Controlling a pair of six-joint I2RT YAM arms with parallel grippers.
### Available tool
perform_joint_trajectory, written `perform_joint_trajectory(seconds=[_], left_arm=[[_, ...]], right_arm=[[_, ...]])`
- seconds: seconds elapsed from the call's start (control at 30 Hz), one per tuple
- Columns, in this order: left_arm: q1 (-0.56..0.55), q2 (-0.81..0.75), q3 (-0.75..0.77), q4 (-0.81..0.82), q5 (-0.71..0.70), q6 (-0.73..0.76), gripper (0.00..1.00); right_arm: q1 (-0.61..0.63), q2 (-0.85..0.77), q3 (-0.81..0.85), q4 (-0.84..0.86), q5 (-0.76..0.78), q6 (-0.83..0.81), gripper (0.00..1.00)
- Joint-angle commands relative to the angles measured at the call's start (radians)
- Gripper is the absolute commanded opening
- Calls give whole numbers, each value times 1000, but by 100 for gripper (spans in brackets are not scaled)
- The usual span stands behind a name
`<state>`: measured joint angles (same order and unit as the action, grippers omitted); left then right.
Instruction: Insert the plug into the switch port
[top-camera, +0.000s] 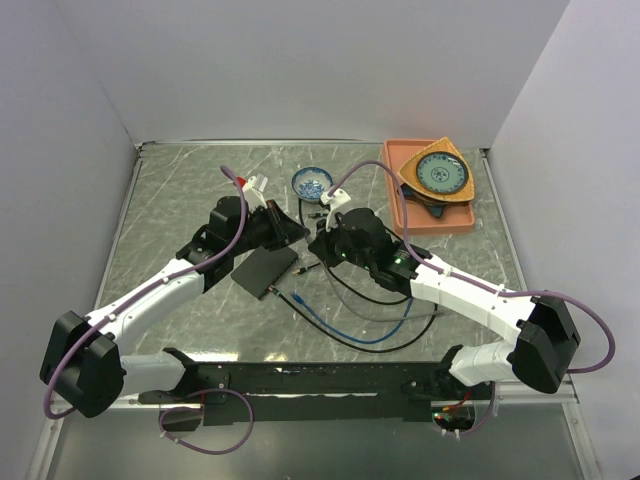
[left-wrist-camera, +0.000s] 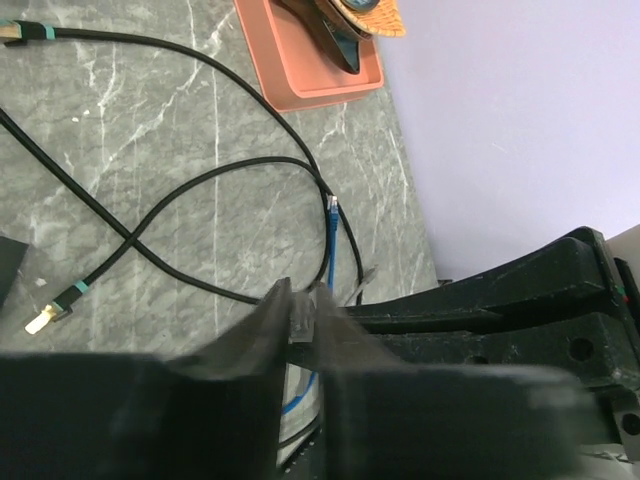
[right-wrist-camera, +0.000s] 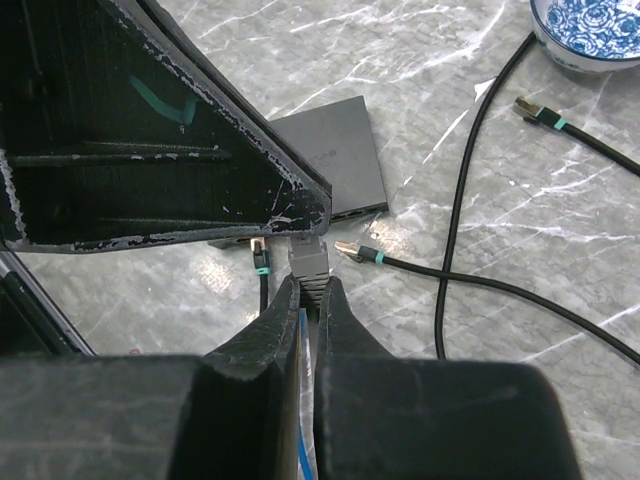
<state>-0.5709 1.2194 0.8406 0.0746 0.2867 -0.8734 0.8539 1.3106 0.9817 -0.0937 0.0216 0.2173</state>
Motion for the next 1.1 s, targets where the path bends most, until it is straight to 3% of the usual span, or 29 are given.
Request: perform_joint_trajectory(seconds=[0.0, 0.03, 0.07, 0.17, 0.23, 0.6, 0.83, 1.07], left_arm=[[-3, -1, 43, -5, -3, 27, 33], [-3, -6, 43, -12, -15, 33, 43], [-3, -9, 43, -21, -29, 33, 64], [-3, -23, 41, -53, -98, 31, 89], [-3, -38, 46, -73, -145, 33, 98], [-3, -129, 37, -182, -352, 79, 96], [0, -67, 97, -335, -546, 148, 96], [45, 34, 91, -348, -525, 154, 96]], right_arm=[[-4, -39, 22, 38, 48, -12, 0], [-4, -37, 20, 35, 46, -18, 0], [-4, -39, 14, 32, 43, -18, 0], [-6, -47, -6, 43, 17, -29, 0], [-4, -48, -9, 43, 5, -33, 0], [-4, -30, -21, 38, -66, -59, 0], [4, 47, 6, 5, -115, -78, 0], [36, 145, 20, -21, -114, -90, 0]])
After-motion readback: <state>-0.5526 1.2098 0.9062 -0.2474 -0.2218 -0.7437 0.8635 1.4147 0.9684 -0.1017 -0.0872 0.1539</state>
